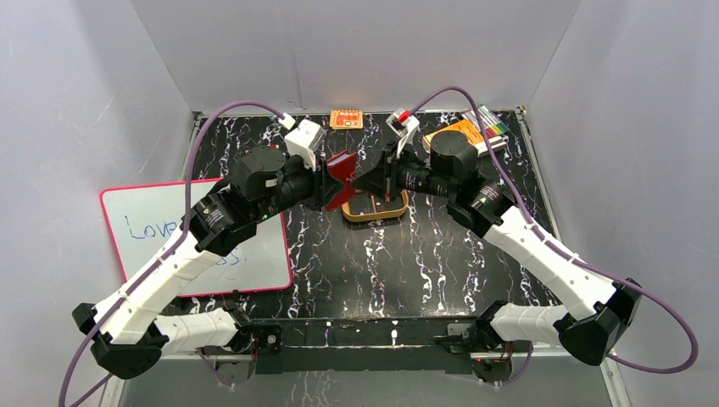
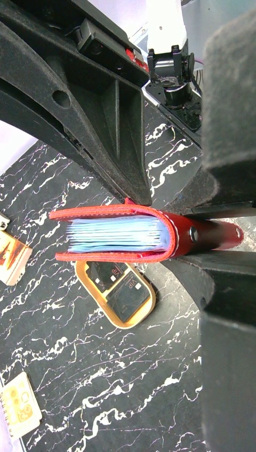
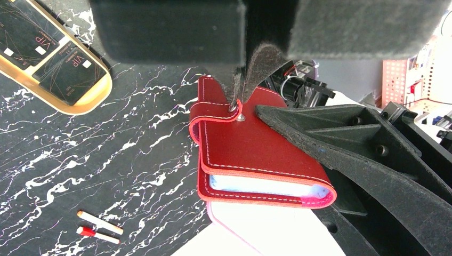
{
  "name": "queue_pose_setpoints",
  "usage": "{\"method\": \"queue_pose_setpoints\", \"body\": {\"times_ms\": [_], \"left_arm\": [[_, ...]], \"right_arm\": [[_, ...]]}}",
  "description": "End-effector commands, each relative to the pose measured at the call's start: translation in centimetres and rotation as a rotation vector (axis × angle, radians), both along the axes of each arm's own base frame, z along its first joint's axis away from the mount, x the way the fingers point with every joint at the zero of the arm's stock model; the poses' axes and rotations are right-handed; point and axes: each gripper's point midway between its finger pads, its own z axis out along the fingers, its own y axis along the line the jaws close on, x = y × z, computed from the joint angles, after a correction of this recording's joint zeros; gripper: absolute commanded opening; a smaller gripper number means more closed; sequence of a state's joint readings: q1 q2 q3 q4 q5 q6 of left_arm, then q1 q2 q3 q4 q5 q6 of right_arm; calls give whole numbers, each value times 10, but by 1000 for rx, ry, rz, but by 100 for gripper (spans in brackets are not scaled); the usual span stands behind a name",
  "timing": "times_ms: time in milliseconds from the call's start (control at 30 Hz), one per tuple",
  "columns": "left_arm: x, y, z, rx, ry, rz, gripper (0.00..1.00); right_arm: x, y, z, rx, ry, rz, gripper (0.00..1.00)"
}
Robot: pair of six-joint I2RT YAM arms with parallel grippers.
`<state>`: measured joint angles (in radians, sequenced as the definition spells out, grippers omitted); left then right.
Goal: Put the credit cards into the card holder
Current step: Close the card holder.
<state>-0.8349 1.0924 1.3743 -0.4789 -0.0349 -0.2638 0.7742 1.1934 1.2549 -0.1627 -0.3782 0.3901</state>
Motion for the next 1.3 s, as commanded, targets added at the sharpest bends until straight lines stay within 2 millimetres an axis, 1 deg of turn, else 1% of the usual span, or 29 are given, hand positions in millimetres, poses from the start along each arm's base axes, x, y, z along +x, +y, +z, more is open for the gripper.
{"method": "queue_pose_setpoints", "body": {"times_ms": [0, 467, 700, 1000, 1267], "left_arm": [[-3, -7, 22, -51, -50, -41, 0], [-2, -7, 10, -12, -46, -44, 0], [-4, -11, 12, -18, -42, -58, 0], [-16, -24, 9, -24, -23, -132, 0], [-31, -35, 12, -39, -13, -208, 0]], "right_arm": [[1, 4, 35, 75, -61, 4, 0], [3, 7, 38, 91, -54, -1, 0], [3, 11, 35, 84, -46, 11, 0], [3, 17, 34, 83, -44, 20, 0], [5, 20, 32, 77, -35, 20, 0]]}}
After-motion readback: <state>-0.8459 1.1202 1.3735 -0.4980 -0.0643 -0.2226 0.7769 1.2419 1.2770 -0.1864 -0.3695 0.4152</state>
